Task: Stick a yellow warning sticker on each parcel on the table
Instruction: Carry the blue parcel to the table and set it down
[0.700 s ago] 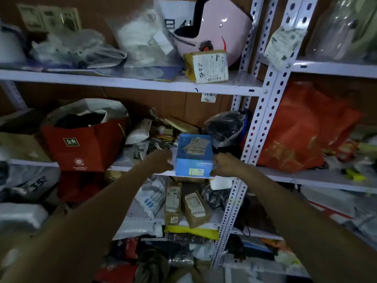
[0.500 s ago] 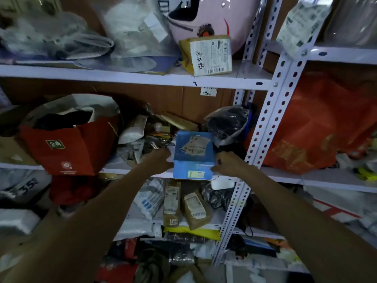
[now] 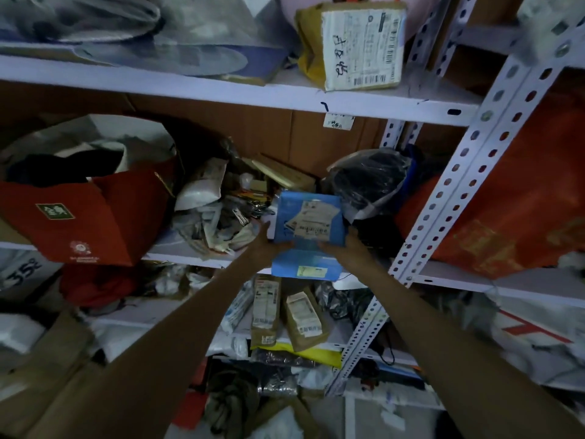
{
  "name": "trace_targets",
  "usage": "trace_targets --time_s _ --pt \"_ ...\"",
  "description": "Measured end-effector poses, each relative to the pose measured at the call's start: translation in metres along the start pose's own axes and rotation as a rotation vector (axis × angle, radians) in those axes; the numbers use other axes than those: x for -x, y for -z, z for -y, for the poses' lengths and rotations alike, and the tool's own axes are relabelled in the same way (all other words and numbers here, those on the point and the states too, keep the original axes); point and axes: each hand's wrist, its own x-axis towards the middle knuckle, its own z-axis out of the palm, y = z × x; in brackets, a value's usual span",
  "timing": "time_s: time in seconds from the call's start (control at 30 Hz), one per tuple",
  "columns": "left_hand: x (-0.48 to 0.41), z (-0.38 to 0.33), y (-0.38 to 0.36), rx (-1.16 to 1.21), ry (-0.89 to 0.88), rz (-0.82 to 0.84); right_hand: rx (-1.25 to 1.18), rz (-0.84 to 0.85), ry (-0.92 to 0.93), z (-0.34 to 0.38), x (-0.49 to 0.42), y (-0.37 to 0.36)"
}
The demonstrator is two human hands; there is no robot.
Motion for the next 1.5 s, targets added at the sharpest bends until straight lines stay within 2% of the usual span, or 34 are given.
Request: trace_targets --time_s 0.1,0.3,0.37,0.53,0.7,0.9,1.03,1.2,1.5 --pt "0.007 0.002 0.0 0.036 -0.016 0.024 -0.193 0.055 0.004 -0.004 0.005 -0.002" --pt "0.01 0.018 0.012 0.052 -0.07 0.17 -0.12 0.094 0.014 -0.001 0.022 -0.003" --pt "0.008 0.022 0.018 0.05 -0.105 0.179 -0.146 0.067 0.026 0.001 0.03 -0.011" --pt "-0.009 0.027 0.047 -0.046 -0.227 0.323 -0.194 -0.057 0.093 0.0 0.061 -0.04" --pt "0.001 0.018 0.055 -0.199 -0.337 0.489 -0.24 -0.315 0.159 0.013 0.11 -0.068" --pt "0.047 0.023 0.023 -0.267 -0.356 0.682 -0.261 -0.547 0.065 0.002 0.198 -0.067" --pt "0.094 0.03 -0.036 -0.288 -0.373 0.861 -0.24 -0.773 0.002 -0.017 0.277 -0.053" --pt "0.175 0.053 -0.131 -0.302 -0.369 1.154 -0.296 -1.177 -0.094 -0.04 0.4 -0.037" --pt "0.395 0.126 -0.283 -0.339 -0.36 1.742 -0.297 -1.719 -0.185 -0.083 0.65 -0.051"
